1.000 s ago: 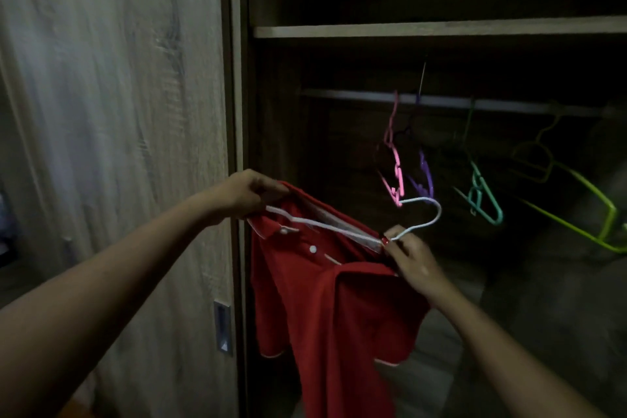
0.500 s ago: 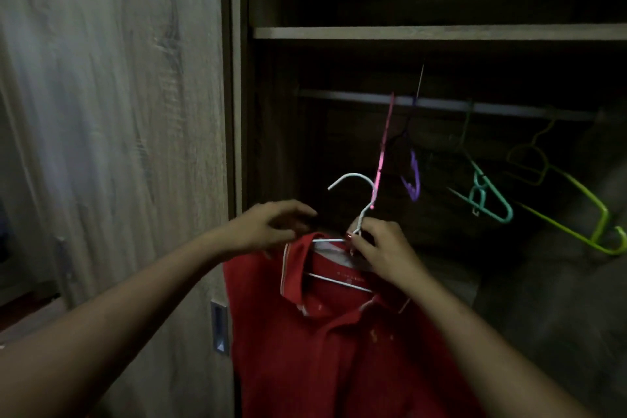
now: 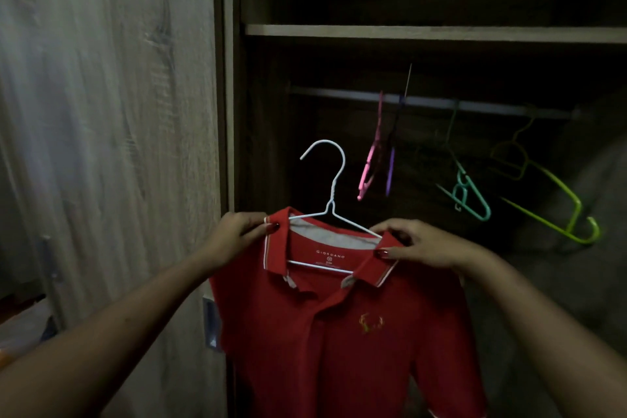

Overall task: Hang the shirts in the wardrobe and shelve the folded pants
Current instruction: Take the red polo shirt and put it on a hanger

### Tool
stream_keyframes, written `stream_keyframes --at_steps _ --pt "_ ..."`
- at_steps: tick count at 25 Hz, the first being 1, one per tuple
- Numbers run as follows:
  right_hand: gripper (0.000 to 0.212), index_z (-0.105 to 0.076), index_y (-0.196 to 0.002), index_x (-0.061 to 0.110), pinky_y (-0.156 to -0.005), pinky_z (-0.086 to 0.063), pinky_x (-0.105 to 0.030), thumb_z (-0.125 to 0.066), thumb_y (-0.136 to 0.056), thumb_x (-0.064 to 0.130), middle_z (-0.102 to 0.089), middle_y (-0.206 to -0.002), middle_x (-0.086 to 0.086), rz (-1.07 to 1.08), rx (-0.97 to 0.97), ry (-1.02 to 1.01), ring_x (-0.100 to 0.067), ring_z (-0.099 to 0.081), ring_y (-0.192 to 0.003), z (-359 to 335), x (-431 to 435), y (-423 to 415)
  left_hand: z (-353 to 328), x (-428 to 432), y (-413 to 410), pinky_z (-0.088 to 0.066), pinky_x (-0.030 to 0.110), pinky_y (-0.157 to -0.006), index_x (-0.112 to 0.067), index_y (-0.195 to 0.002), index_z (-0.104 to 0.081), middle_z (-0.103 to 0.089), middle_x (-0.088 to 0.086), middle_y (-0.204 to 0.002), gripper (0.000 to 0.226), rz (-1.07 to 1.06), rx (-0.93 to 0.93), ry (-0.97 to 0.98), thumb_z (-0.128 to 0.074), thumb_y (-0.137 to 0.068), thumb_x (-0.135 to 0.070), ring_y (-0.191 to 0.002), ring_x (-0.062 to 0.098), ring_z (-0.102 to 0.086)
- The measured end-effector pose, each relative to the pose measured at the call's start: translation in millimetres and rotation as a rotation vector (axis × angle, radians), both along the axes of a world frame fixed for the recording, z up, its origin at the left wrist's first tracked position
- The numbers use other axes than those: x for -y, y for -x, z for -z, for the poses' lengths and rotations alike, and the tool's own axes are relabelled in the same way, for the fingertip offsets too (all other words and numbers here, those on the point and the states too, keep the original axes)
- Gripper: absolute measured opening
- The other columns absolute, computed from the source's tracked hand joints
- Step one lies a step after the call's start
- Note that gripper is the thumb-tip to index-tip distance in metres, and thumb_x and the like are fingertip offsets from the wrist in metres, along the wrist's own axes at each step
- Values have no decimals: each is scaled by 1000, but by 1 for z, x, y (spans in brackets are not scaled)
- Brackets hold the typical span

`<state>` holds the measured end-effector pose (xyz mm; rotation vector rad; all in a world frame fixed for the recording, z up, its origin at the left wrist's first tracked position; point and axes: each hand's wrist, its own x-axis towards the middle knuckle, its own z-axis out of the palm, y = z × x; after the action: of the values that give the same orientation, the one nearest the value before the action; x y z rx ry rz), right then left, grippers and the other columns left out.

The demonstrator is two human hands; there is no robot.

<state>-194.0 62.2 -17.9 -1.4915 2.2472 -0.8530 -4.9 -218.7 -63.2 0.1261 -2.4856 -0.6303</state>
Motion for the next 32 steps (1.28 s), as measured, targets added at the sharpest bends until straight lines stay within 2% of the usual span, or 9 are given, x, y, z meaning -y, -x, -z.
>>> stream_keyframes --at_steps 6,10,16,19,22,25,27,29,32 --pt "48 -47 -133 15 -90 -51 -26 -59 -88 4 -63 -124 -17 -148 482 161 -23 -61 -113 -23 -23 -20 -8 0 19 -50 41 -71 -13 -86 -68 -69 8 -78 49 -21 -41 -109 -44 -86 -56 -75 18 -66" --pt "53 -49 -132 17 -82 -55 -24 -59 -83 1 -66 -118 -18 -120 594 315 -24 -66 -105 -56 -28 -40 -5 -9 31 -45 18 -71 -16 -100 -70 -73 0 -90 32 -76 -127 -159 -48 -94 -38 -78 -7 -62" --pt "46 -59 -121 18 -61 -50 -11 -58 -80 -3 -65 -94 -14 33 471 374 -14 -62 -71 -89 13 -67 -30 -22 45 -36 16 -93 -12 -133 -53 -60 8 -132 36 -162 -196 -363 -45 -98 -18 -122 17 -54" --pt "50 -55 -125 12 -46 -48 -12 -48 -83 -13 -62 -87 -9 180 512 518 -3 -59 -49 -86 66 -76 -35 -16 39 -40 25 -99 -16 -134 -52 -57 7 -134 36 -158 -183 -471 -41 -100 -22 -121 18 -53" --pt "50 -49 -130 11 -44 -47 -12 -48 -84 -8 -61 -105 -14 305 522 676 -8 -60 -59 -91 109 -65 -45 -8 35 -47 24 -85 -18 -132 -53 -61 3 -125 36 -147 -174 -539 -40 -100 -27 -99 9 -59" --pt "52 -44 -134 15 -46 -44 -7 -46 -85 -3 -56 -116 -12 419 346 706 -9 -56 -72 -94 144 -38 -58 -6 29 -46 17 -75 -20 -130 -55 -62 -3 -119 34 -119 -206 -572 -40 -100 -29 -86 1 -56" --pt "55 -40 -136 15 -55 -45 -8 -44 -85 -3 -54 -121 -12 452 257 700 -15 -57 -84 -91 165 -15 -65 -4 25 -47 26 -92 -20 -130 -55 -61 -6 -117 34 -104 -211 -599 -40 -100 -28 -96 5 -55" --pt "57 -39 -137 16 -75 -51 -20 -45 -84 -3 -53 -127 -14 492 213 658 -24 -58 -102 -85 183 7 -68 0 23 -41 34 -106 -21 -130 -54 -59 -7 -124 34 -87 -214 -638 -39 -100 -29 -115 8 -52" --pt "53 -43 -135 9 -102 -43 -35 -46 -83 -3 -53 -132 -18 575 114 543 -31 -53 -119 -69 198 32 -65 9 16 -47 28 -89 -19 -130 -52 -62 -5 -120 33 -55 -216 -695 -38 -101 -25 -108 9 -57"
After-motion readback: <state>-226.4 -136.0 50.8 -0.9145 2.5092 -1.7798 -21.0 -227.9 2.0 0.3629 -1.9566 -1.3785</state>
